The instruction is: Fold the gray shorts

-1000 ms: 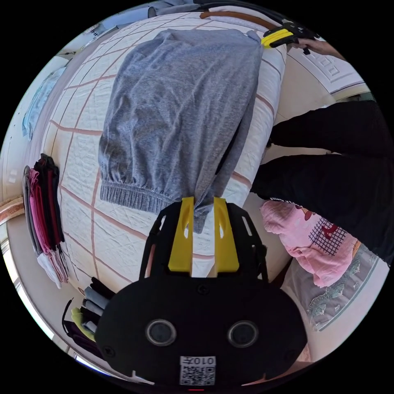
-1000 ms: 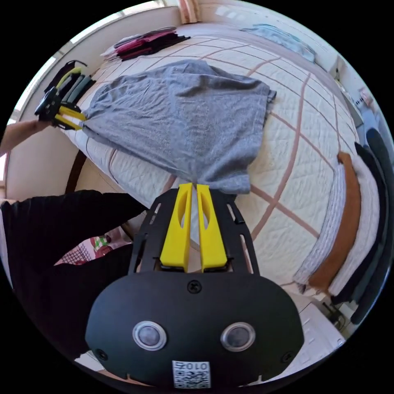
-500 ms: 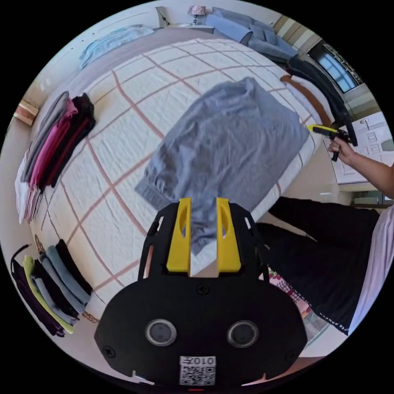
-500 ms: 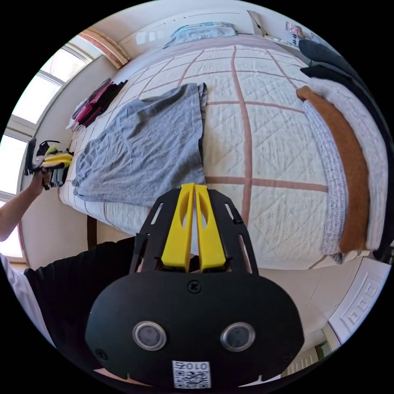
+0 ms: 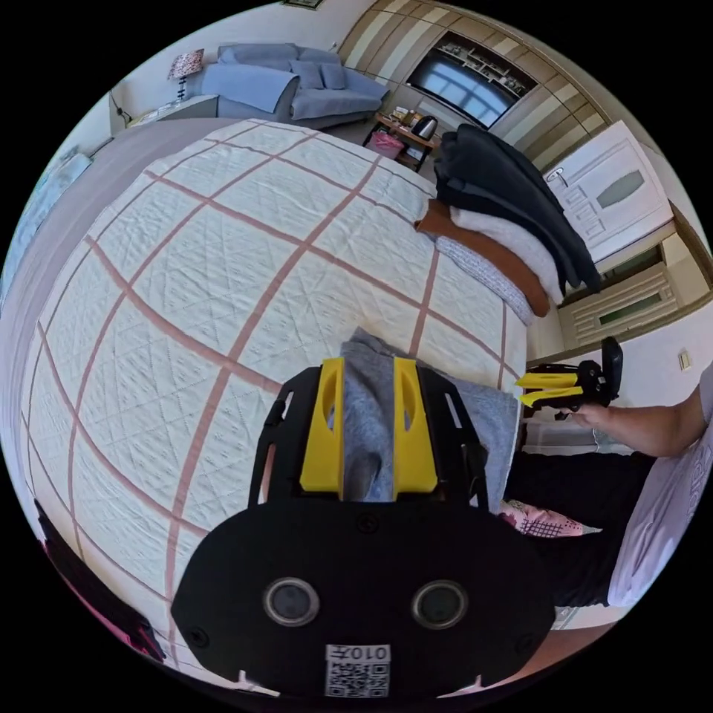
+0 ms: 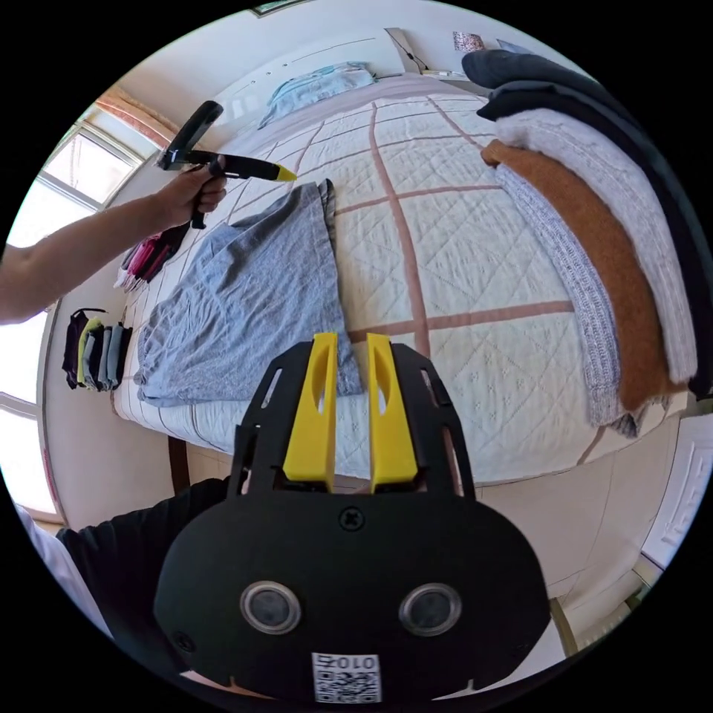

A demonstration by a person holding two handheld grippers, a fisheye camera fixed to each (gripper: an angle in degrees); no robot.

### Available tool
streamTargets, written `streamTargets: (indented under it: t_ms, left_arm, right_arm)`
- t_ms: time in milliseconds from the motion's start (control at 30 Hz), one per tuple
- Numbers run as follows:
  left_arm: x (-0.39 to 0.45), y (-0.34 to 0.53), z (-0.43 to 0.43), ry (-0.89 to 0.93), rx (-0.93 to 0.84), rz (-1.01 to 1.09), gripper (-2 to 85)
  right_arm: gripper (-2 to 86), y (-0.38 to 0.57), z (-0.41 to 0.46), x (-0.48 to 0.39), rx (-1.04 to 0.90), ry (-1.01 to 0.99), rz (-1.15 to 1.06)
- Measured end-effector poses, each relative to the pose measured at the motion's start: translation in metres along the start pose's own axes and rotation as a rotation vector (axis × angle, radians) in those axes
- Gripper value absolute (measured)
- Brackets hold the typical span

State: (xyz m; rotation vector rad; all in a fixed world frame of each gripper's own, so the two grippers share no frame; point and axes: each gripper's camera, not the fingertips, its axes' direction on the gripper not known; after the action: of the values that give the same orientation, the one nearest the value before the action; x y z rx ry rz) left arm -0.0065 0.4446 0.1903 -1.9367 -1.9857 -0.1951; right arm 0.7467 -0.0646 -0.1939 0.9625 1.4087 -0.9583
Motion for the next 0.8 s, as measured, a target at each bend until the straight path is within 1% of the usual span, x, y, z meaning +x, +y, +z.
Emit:
streamTargets:
  t_ms: [67, 133, 200, 300, 400, 500, 600, 700, 800]
  left_arm:
    - [-0.007, -0.006, 0.008, 0.015, -0.022, -0.016, 8.0]
    - [-0.014, -0.011, 0.014, -0.028, -0.06, -0.034, 7.1]
    - [-0.018, -0.012, 0.014, -0.052, -0.061, -0.047, 6.3]
    - [-0.021, -0.017, 0.018, -0.003, -0.075, -0.031, 4.6]
    - [-0.016, -0.023, 0.021, -0.076, -0.112, -0.004, 2.0]
    - [-0.004, -0.028, 0.012, -0.063, -0.06, 0.086, 0.5]
    - [0.009, -0.03, 0.001, -0.044, 0.004, 0.195, 0.0]
    - [-0.001, -0.031, 0.013, -0.112, -0.054, 0.2, -0.1]
    - [-0.026, -0.026, 0.03, -0.034, -0.054, 0.133, -0.1]
  right_arm:
    - [6.2, 0.001, 0.009, 0.002, -0.005, -0.007, -0.004]
    - [6.2, 0.002, 0.014, 0.003, -0.008, -0.003, -0.007]
    - [6.2, 0.004, 0.015, 0.004, 0.001, -0.014, -0.001]
    - [5.7, 0.007, 0.02, 0.005, -0.008, -0.014, -0.003]
    - [4.4, 0.011, 0.028, 0.009, -0.031, -0.019, 0.011]
    - [3.3, 0.013, 0.022, 0.011, -0.038, 0.013, 0.019]
    - [3.2, 0.02, 0.018, 0.021, -0.036, -0.03, 0.051]
    - [3.5, 0.023, 0.021, 0.028, -0.061, -0.065, 0.061]
    - [5.1, 0.021, 0.016, 0.028, -0.034, -0.075, 0.058]
